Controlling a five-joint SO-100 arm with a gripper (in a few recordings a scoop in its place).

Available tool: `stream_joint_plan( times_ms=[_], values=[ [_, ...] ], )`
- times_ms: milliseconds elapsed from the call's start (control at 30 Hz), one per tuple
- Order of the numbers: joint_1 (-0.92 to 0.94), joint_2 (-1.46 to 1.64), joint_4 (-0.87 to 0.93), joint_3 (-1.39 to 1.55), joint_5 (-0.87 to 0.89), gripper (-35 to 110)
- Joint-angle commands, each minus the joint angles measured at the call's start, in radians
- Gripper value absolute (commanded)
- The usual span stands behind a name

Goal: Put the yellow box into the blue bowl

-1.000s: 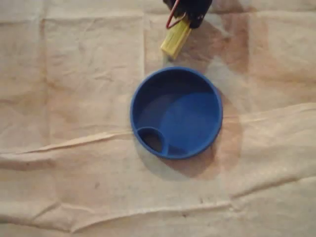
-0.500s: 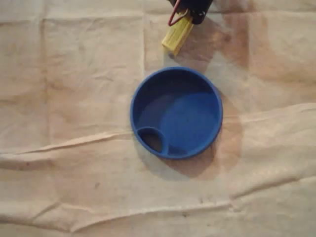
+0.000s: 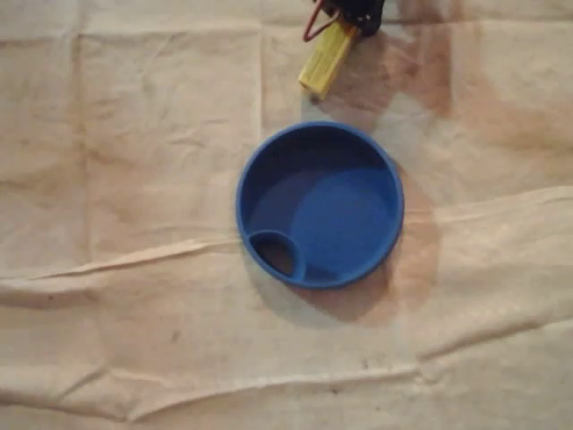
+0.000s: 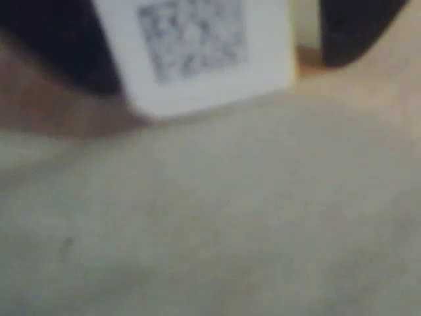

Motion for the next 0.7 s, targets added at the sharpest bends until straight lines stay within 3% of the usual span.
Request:
stream_joint_plan(
  times_ms=[0,267,533,667],
  values=[
    [-0.003,0.02,-0.018,-0.015,0.044,0],
    [0.003,0.109,-0.044,-0.064,0.075,-1],
    [-0.009,0.423,0.262,-0.23,0.08,0],
    [-0.057,0.42,0.333,-0.365,0.186,0]
  ],
)
